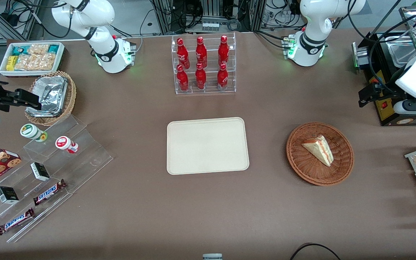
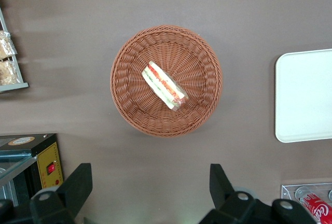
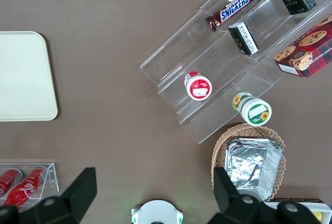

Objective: Place sandwich from basket to tray
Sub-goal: 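Move the left gripper over the wrapped sandwich in the wicker basket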

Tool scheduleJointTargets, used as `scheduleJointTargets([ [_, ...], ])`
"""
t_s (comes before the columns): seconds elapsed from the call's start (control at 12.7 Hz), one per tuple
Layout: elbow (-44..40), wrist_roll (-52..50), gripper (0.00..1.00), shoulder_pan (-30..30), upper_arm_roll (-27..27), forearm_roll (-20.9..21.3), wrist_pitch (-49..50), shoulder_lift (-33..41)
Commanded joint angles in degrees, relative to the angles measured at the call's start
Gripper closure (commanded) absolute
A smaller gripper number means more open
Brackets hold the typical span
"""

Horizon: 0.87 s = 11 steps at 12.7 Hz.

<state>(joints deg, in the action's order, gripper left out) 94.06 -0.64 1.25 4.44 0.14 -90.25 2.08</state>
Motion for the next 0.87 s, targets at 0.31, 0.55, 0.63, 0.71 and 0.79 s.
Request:
scheduleJointTargets([
  [0.31,1.4,0.2,0.00,1.1,0.4,-0.8,-3.9,-5.2],
  [0.55,12.2,-6.9,0.00,0.3,0.5,-0.7,-18.9,-5.6],
  [0.63,15.8,-11.0,0.00,0.1,0.7,-0.6,-25.0,-5.8],
  [0.71,18.2,-15.2,0.00,0.1,1.0,-0.5,-29.3,-6.6],
  [0.79,19.5,-19.6,0.00,-0.5,1.5,-0.4,-31.5,-7.6],
])
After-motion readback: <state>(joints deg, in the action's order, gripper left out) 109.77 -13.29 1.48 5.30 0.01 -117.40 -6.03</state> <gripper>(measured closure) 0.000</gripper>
